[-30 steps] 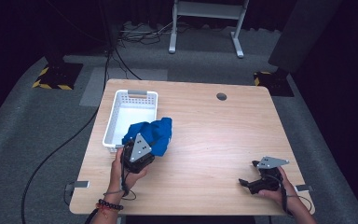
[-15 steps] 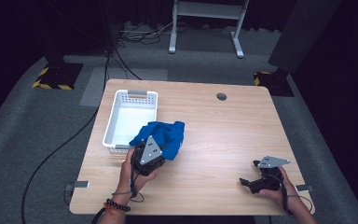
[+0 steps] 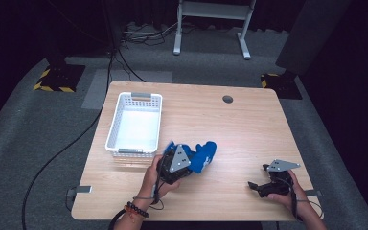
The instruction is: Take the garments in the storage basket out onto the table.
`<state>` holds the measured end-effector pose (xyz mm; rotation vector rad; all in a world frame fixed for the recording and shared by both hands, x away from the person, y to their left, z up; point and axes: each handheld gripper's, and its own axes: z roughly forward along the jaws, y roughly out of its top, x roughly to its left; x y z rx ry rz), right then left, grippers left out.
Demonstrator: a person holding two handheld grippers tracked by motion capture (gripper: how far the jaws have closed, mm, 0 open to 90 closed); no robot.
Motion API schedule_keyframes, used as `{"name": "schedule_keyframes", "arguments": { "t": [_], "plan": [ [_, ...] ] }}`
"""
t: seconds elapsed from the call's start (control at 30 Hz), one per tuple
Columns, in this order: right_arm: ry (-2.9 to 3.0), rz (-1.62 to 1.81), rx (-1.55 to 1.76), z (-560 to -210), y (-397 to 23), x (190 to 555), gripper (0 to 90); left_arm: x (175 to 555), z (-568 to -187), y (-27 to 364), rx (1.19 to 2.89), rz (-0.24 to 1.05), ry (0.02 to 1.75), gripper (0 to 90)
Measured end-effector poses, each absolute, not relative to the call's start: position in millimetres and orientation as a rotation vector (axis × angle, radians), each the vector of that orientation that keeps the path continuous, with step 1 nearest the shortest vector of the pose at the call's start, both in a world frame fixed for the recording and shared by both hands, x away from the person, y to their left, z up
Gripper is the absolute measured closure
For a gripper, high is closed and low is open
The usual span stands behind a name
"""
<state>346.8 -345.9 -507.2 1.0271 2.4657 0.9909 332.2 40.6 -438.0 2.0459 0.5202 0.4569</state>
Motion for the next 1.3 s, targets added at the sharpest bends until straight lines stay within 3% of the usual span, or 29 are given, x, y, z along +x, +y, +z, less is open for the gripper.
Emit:
{"name": "schedule_keyframes", "arguments": {
  "t": [1.3],
  "plan": [
    [2.455,0.989,1.043,-507,-348,348,0.3,323,-469,-69,2.186,0.262,0.289,80.6]
  ]
}}
